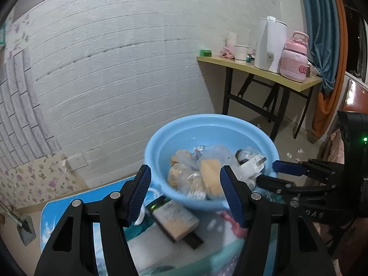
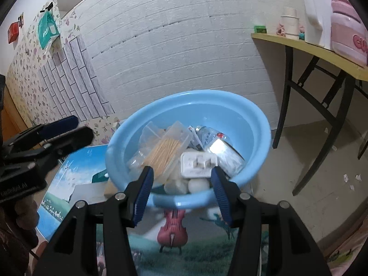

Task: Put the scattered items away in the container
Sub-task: 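Open both tools to drop the toothpick box and plug into the basin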

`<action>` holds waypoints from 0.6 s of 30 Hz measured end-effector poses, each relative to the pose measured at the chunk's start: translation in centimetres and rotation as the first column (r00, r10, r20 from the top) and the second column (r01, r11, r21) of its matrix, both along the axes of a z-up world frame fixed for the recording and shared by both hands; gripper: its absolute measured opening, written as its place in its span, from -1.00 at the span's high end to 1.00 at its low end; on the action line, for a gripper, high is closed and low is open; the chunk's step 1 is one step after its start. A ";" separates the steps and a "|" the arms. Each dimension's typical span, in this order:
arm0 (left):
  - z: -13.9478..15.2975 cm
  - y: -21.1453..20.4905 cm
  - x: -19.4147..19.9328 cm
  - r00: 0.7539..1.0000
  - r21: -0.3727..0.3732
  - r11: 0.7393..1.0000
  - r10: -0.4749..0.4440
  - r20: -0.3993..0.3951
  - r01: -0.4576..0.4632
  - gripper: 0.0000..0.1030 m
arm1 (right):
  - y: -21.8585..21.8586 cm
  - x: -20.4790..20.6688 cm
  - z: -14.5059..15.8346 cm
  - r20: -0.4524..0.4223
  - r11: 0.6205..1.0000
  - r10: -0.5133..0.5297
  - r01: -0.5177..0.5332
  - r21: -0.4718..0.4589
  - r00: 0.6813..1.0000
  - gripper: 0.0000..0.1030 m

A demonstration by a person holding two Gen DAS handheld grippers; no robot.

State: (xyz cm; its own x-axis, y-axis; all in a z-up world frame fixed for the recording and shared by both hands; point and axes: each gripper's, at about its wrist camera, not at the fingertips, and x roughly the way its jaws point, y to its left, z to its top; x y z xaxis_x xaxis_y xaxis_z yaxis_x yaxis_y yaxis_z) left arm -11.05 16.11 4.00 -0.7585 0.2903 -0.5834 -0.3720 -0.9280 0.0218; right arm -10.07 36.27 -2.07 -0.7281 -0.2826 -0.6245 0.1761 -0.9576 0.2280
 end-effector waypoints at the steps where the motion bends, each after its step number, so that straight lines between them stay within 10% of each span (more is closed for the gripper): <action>1: 0.0 -0.5 0.3 1.000 0.004 1.000 0.008 0.001 -0.008 -0.21 | -0.1 0.2 0.1 0.001 1.000 -0.001 0.001 0.001 1.000 0.00; 18: -1.3 -9.4 6.7 0.985 0.018 0.985 0.174 0.011 -0.174 -0.89 | -4.3 5.1 0.6 0.028 0.998 0.043 -0.044 0.041 0.999 0.00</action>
State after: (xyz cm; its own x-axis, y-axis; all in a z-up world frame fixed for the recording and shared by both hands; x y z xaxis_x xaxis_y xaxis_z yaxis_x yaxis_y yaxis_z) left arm -4.36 6.74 2.68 -0.7927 0.1654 -0.5867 -0.2053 -0.9787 0.0014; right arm -4.99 31.92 -1.44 -0.6983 -0.2870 -0.6557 0.2120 -0.9579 0.1935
